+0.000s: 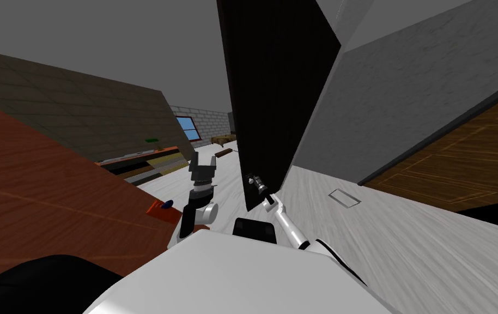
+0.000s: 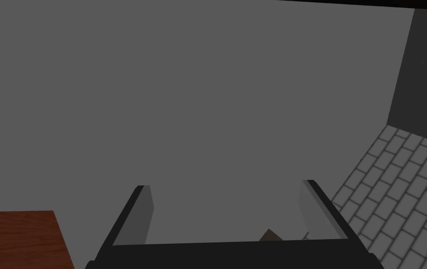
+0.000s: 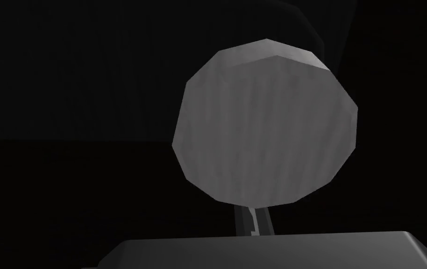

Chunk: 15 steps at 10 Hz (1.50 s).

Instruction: Push the door open

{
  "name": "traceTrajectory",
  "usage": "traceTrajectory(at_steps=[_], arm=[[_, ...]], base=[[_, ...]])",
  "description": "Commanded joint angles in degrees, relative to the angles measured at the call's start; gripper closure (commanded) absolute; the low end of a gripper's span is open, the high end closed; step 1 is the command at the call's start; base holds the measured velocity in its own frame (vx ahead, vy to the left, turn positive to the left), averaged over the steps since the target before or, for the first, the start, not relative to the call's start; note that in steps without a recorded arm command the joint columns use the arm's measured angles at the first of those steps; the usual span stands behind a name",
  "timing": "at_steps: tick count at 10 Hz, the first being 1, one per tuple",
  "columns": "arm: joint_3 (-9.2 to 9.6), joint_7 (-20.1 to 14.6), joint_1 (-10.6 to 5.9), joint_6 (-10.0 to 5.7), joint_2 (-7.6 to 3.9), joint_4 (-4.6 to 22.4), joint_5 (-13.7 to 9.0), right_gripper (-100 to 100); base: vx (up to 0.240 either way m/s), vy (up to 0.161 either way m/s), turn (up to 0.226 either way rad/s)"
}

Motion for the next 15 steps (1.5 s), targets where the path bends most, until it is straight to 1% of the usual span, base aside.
traceTrajectory(at_steps=[1, 4, 6, 8, 9, 10, 11, 12, 14, 15], arm=[[0.50, -0.2, 0.21, 0.18, -0.62, -0.4, 0.1, -100], [1.28, -0.6, 0.53, 0.45, -0.71, -1.1, 0.2, -100], [1.96, -0.9, 0.82, 0.69, -0.10, -1.6, 0.3, -100], [2.71, -1.2, 1.13, 0.95, 1.34, -2.2, 0.4, -100], [3.07, -1.4, 1.29, 1.08, 2.46, -2.5, 0.4, -100], [2.73, -1.5, 0.71, 0.65, 1.72, -1.7, 0.3, -100], [2.61, -1.1, 0.80, 0.62, 0.26, -1.7, 0.4, -100], [2.49, -0.8, 0.82, 0.52, -0.16, -1.5, 0.4, -100], [2.28, -0.4, 0.86, 0.36, -0.14, -1.3, 0.5, -100], [2.15, 0.0, 0.88, 0.26, 0.39, -1.2, 0.5, -100]], base=[[-0.002, -0.017, -0.054], [-0.177, -0.105, -0.003], [-0.242, -0.120, -0.021], [-0.233, -0.110, -0.018], [-0.177, -0.115, -0.016], [-0.077, -0.047, 0.004], [0.084, 0.059, 0.014], [0.178, 0.118, 0.001], [0.175, 0.123, 0.003], [0.175, 0.124, 0.005]])
